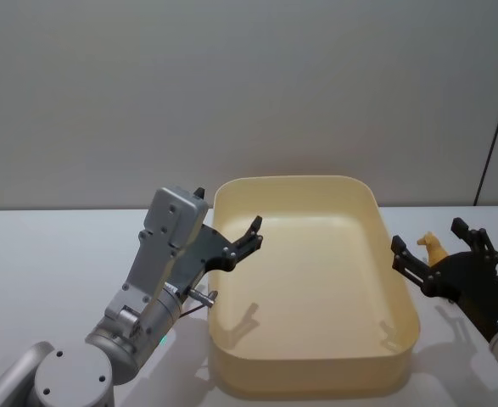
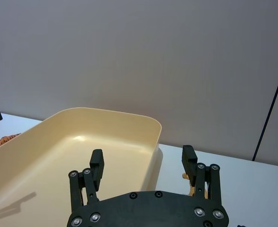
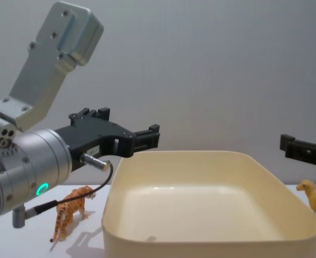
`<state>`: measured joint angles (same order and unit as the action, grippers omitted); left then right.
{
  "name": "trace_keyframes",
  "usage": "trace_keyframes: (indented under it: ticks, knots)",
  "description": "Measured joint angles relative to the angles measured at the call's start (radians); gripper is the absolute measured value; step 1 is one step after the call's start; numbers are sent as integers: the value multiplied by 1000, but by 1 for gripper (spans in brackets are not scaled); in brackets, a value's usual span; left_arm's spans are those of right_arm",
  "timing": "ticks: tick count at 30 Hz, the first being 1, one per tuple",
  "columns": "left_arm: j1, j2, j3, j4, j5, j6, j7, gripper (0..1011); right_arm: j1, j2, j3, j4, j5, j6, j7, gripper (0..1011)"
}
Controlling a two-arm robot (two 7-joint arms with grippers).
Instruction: Pick up the toy alternately with two hands and place it into the central storage box.
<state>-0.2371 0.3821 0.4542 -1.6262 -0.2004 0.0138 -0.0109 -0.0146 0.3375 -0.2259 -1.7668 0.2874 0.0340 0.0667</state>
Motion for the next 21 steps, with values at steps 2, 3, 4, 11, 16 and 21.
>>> trace_keyframes:
  ticks: [2,3,4,11,16,21]
  knots:
    - [0,0,0,0,0,0,0,1001,0,0,0,0,0,0,0,1003]
    - [0,0,0,0,0,0,0,1002,0,0,0,0,0,0,0,1003]
    - [0,0,0,0,0,0,0,1002,0,0,0,0,0,0,0,1003]
    - [0,0,0,0,0,0,0,1002,0,0,0,0,0,0,0,1003]
    - [0,0,0,0,0,0,0,1002,0,0,0,0,0,0,0,1003]
    - [0,0,0,0,0,0,0,1002,0,0,0,0,0,0,0,1002]
